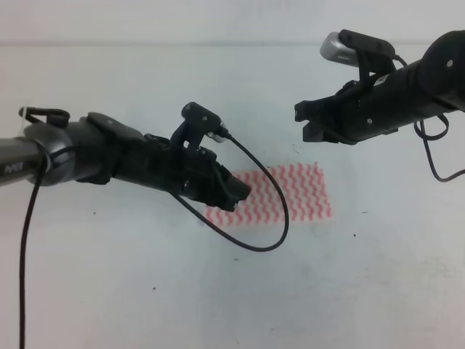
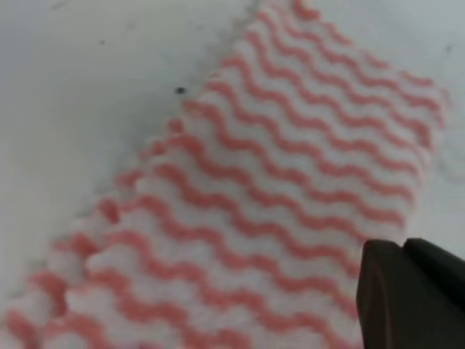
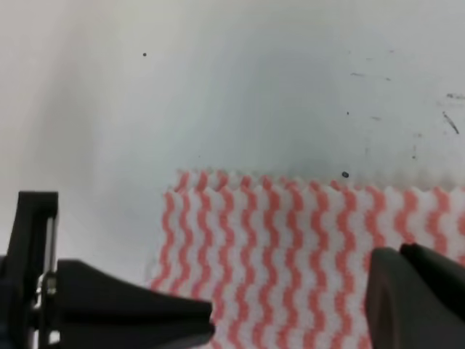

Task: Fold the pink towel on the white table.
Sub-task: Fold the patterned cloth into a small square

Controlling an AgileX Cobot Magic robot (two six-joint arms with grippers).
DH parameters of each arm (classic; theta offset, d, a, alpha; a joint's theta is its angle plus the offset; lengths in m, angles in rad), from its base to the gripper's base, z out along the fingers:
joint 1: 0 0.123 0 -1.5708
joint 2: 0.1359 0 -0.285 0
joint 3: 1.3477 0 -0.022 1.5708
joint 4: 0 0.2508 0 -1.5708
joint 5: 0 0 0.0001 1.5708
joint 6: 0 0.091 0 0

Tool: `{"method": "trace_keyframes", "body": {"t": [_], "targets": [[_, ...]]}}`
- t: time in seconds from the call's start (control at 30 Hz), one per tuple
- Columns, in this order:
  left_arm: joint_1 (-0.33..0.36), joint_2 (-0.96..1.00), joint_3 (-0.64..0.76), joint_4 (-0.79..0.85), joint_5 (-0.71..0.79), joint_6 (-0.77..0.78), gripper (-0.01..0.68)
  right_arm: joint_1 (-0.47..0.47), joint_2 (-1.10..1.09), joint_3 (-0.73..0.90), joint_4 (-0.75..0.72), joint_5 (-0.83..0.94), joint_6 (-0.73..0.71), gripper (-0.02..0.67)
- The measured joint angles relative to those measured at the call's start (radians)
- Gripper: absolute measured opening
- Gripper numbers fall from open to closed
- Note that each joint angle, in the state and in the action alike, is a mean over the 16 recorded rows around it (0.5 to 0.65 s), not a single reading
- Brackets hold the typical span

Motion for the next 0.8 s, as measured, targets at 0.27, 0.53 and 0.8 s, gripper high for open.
{"method": "trace_keyframes", "body": {"t": [0.27,0.53,0.8], "targets": [[0.001,-0.017,0.000,0.152,0.022,-0.155,0.000,0.000,0.001,0.000,0.000,0.002,0.000,-0.018],[0.002,-0.016,0.000,0.254,-0.001,-0.243,0.000,0.000,0.003,0.000,-0.001,0.004,-0.001,-0.018],[0.002,-0.009,0.001,0.277,-0.020,-0.258,0.000,0.000,0.003,-0.001,-0.002,0.006,-0.002,-0.018]]}}
